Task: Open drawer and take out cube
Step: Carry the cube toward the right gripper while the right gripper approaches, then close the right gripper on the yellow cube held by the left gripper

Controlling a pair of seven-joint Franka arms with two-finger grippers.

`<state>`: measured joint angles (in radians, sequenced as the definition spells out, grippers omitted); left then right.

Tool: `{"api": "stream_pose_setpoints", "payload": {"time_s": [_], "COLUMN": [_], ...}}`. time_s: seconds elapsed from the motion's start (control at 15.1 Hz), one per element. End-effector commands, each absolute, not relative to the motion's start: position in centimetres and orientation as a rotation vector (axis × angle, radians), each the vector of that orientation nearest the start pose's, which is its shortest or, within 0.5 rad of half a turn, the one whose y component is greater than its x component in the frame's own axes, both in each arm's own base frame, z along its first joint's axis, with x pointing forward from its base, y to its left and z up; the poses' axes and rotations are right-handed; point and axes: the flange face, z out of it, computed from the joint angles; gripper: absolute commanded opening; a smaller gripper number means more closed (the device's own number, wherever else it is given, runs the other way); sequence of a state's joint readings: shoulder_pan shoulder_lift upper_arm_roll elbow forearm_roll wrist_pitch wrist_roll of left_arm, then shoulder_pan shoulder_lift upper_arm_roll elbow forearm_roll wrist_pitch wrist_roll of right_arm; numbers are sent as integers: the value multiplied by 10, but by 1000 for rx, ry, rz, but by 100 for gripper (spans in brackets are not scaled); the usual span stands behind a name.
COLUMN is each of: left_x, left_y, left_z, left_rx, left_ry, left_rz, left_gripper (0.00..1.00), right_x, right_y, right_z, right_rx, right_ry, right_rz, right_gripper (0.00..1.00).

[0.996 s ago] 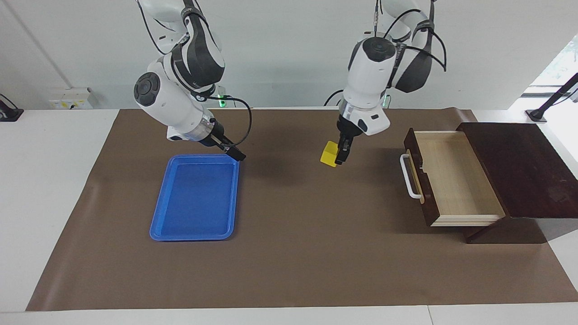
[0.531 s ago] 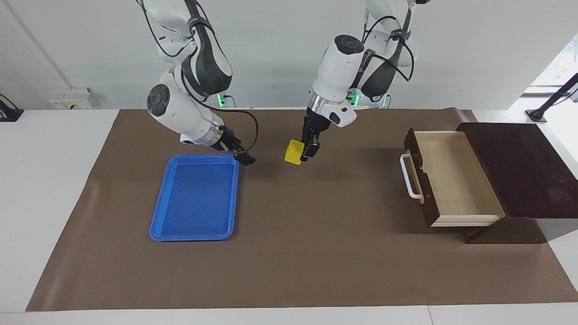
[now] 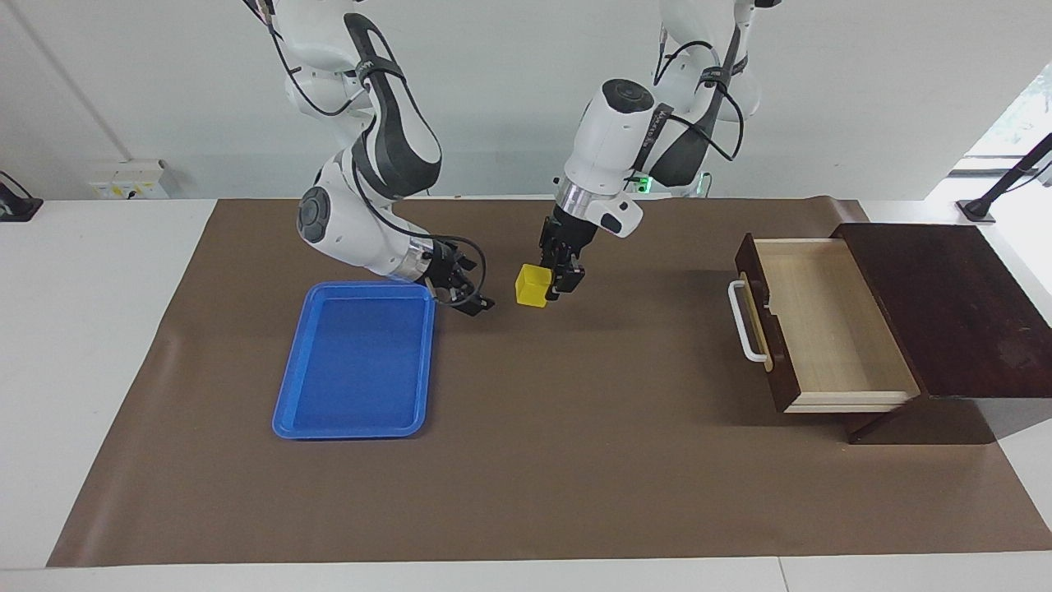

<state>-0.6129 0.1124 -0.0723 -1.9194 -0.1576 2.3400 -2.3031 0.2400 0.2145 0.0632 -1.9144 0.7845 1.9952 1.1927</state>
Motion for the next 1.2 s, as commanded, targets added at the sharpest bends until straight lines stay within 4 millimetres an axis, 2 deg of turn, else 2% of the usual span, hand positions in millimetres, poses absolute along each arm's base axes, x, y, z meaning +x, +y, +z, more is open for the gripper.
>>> {"api": "stream_pose_setpoints", "payload": {"time_s": [0.0,0.13,0.2,0.33,0.4,0.66,0.86,1.13], "left_x": [469,462,461,459,455,456,458,461], "left_y": [-388,-394,-393,-395,-399,-398,-394,-392], "left_z": [459,459,456,456,455,455,454,455], "left_rx": [1778,1773,1756,1755,1768,1780,1777,1770], "left_ry": [2177,2193,2211,2214,2206,2196,2211,2212], "left_rz": [-186,-196,-199,-202,-204,-201,-200,-199], "left_gripper": [0,0,0,0,0,0,0,0], "right_x": [577,584,588,576,571,569,579,576], "right_y": [235,266,270,299,305,296,269,267], "right_z": [392,396,403,406,404,405,402,397], "right_rx": [-1976,-1969,-1968,-2025,-2055,-2084,-2081,-2080], "right_ry": [1598,1605,1604,1544,1522,1489,1473,1486], "right_rz": [796,802,779,775,769,761,728,730], "right_gripper": [100,100,100,100,100,100,100,100]}}
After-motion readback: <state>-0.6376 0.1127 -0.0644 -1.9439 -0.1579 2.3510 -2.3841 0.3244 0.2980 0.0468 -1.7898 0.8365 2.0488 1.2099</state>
